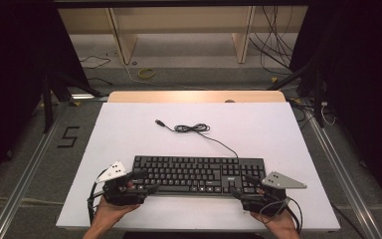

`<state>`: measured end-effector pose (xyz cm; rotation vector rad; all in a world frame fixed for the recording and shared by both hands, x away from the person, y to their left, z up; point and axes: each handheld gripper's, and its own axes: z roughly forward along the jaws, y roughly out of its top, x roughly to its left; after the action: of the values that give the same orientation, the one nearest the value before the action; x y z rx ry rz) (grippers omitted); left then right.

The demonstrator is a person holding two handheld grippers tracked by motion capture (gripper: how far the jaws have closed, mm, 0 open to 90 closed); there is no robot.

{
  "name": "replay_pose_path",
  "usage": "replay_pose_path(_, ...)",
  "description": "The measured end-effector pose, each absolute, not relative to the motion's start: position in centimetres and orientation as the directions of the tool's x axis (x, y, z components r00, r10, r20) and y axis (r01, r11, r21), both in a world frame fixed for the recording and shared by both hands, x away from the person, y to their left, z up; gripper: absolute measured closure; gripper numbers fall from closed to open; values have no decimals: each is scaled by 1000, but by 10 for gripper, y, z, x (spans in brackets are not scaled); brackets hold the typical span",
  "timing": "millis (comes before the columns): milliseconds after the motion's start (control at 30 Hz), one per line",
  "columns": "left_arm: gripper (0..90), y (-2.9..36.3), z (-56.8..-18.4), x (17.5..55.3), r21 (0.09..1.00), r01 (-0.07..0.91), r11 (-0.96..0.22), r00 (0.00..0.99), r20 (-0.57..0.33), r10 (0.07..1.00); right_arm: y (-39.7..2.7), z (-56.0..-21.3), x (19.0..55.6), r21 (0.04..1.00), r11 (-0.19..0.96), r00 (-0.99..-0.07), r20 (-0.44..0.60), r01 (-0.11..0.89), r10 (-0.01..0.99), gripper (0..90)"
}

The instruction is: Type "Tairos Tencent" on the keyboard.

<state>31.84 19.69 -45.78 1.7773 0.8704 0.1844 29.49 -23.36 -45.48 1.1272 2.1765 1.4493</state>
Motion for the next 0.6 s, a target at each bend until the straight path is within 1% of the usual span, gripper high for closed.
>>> replay_pose_path(600, 248, 195, -461, 319, 872, 467, -145, 718, -279, 637, -232, -455, 294, 877, 190, -654, 169, 441, 737, 286)
